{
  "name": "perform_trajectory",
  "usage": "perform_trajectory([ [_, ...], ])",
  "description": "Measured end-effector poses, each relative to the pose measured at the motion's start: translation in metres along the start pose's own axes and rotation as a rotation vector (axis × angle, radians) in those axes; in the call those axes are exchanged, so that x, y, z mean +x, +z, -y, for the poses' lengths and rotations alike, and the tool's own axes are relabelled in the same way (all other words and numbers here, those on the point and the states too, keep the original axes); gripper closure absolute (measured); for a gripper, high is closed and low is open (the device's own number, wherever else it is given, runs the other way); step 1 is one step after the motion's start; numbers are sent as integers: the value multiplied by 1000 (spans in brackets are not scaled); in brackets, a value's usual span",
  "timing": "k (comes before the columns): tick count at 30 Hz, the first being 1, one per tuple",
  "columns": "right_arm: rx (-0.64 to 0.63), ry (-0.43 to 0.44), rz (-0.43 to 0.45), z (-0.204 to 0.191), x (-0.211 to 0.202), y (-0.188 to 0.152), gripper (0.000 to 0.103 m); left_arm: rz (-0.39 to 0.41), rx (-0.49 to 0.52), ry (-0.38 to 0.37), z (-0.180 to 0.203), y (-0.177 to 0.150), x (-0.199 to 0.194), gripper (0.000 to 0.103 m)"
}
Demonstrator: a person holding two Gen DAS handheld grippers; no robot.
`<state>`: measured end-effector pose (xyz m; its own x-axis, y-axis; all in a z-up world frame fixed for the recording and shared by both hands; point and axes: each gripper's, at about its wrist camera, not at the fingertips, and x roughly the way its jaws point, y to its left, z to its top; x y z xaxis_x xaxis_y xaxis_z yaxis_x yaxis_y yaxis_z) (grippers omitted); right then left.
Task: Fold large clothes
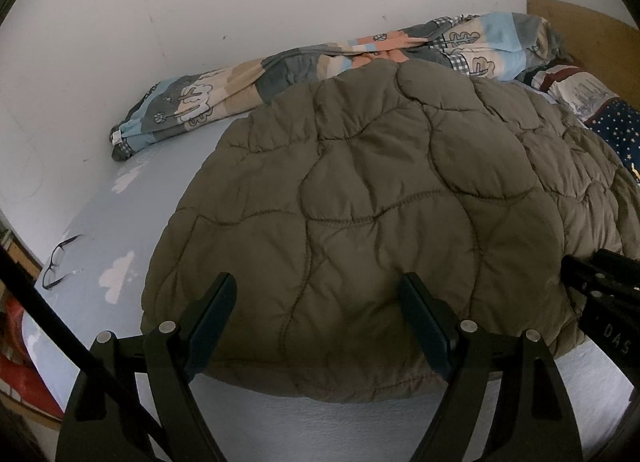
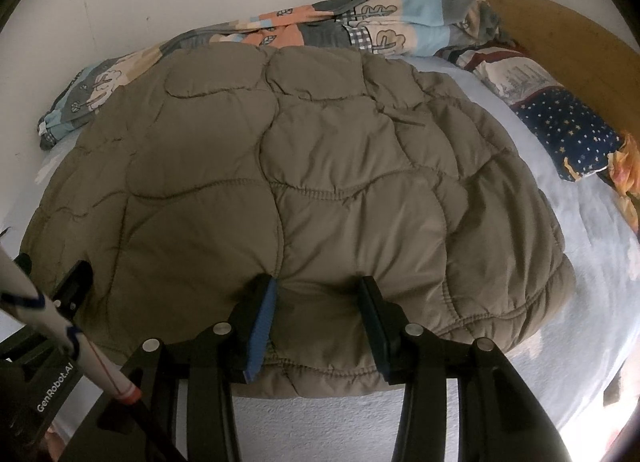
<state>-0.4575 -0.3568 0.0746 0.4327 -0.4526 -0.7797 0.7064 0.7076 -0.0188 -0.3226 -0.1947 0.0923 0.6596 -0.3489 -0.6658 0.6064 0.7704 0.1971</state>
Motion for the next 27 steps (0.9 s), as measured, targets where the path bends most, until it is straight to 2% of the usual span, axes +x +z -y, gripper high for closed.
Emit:
perform_trajectory([
  [7, 42, 29, 22, 6, -10, 0, 56, 11, -16, -3, -2, -1, -3, 21],
  [10, 54, 6, 84, 12, -24, 3, 56, 13, -26, 1, -3, -1, -3, 21],
  [13, 77, -22, 101, 20, -28, 4, 56, 8, -25, 0, -1, -1, -2, 21],
  [19, 150, -10, -3, 34, -6, 4, 54, -1, -17, -2, -2, -1, -2, 21],
  [27, 138, -9, -24, 31, 0, 1, 50, -4, -18, -5, -3, -1, -2, 21],
])
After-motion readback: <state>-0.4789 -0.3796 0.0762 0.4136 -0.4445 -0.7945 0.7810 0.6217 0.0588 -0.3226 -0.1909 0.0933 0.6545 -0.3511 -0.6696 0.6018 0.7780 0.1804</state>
